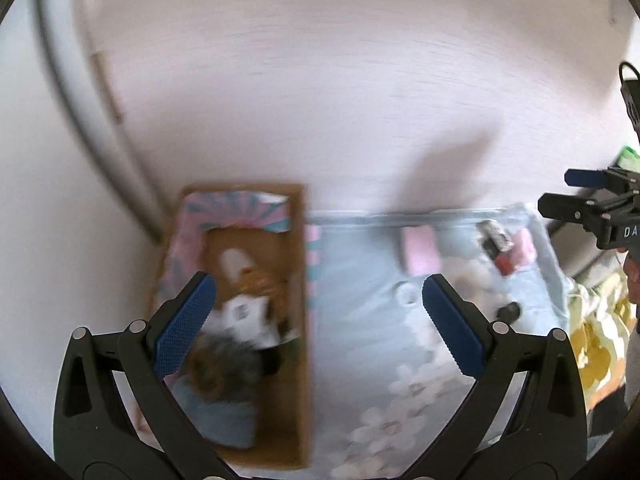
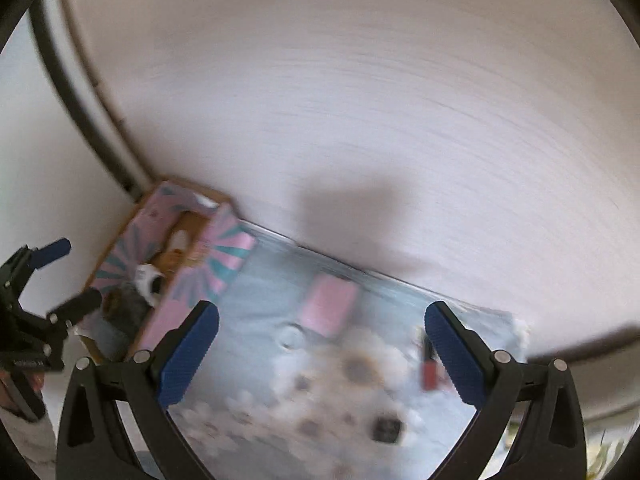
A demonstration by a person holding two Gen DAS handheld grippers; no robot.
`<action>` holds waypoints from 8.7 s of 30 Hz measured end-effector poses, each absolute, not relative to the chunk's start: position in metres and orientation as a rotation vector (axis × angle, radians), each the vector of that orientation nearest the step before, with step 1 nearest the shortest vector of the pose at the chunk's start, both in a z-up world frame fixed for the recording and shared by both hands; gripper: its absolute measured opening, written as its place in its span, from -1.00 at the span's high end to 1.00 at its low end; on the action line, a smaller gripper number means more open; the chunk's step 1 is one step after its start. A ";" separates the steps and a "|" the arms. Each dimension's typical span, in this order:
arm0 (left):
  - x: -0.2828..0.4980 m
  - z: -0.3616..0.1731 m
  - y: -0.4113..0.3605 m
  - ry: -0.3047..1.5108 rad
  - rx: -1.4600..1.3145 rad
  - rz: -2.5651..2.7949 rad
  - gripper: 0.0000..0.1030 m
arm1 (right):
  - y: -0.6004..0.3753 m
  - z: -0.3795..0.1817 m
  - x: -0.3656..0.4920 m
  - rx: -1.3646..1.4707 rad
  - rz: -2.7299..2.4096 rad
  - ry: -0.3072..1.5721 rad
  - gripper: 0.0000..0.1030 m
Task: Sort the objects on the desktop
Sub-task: 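Move both grippers back to the bedsheet toward the pink fuzzy items, then grasp the pink fuzzy sock with left gripper while right grasps pink hair tie, then carry the pink sock and pink hair tie over the cardboard box, then open both grippers to drop the pink items into the box, then move both grippers back to the bedsheet toward the white ring and black cap, then grasp the white ring with left gripper while right grasps the black cap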
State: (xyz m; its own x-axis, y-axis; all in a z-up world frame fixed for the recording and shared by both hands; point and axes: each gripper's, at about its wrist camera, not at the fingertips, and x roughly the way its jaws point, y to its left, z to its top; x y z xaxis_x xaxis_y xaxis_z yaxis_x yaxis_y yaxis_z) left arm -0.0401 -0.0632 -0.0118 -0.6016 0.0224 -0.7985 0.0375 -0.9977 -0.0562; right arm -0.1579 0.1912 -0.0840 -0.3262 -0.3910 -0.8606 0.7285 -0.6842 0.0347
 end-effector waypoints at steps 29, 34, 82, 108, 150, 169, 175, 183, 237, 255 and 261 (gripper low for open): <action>-0.176 -0.205 0.072 -0.053 1.702 -2.729 -0.78 | 0.348 -0.264 -0.257 1.565 -2.227 0.244 -0.36; -0.179 -0.221 0.073 -0.037 1.794 -2.703 -0.19 | 0.349 -0.268 -0.259 1.557 -2.222 0.233 -0.08; -0.082 -0.049 0.042 -0.050 1.641 -2.838 0.17 | 0.309 -0.127 -0.192 1.278 -2.063 0.452 0.49; 0.003 -0.030 -0.101 0.178 1.448 -2.579 0.17 | 0.093 -0.093 -0.127 1.020 -1.619 0.683 0.49; 0.050 -0.078 -0.147 0.332 1.437 -2.484 -0.99 | -0.061 -0.183 -0.028 1.034 -1.298 0.889 -0.67; 0.056 -0.063 -0.141 0.205 1.425 -2.493 -0.99 | -0.027 -0.151 -0.047 1.022 -1.424 0.746 -0.99; 0.055 -0.054 -0.136 0.184 1.401 -2.514 -0.99 | -0.018 -0.143 -0.045 1.020 -1.424 0.795 -0.99; 0.038 -0.031 -0.119 0.148 1.373 -2.600 -0.99 | 0.015 -0.108 -0.069 1.023 -1.490 0.727 -0.99; -0.099 -0.220 0.045 -0.184 1.687 -2.912 0.23 | 0.299 -0.285 -0.151 1.472 -2.133 0.425 0.45; -0.093 -0.172 0.043 -0.112 1.755 -2.941 0.24 | 0.309 -0.262 -0.147 1.510 -2.108 0.389 0.45; -0.086 -0.141 0.055 -0.086 1.759 -2.948 0.24 | 0.311 -0.234 -0.136 1.494 -2.114 0.362 0.45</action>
State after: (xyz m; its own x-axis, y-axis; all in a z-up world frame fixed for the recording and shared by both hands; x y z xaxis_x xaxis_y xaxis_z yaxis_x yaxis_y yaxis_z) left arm -0.0861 0.0550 -0.1405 -0.4442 0.2219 -0.8680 -0.2723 -0.9564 -0.1051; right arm -0.1358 0.3108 -0.2344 -0.2550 -0.2599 -0.9314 0.5547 -0.8283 0.0793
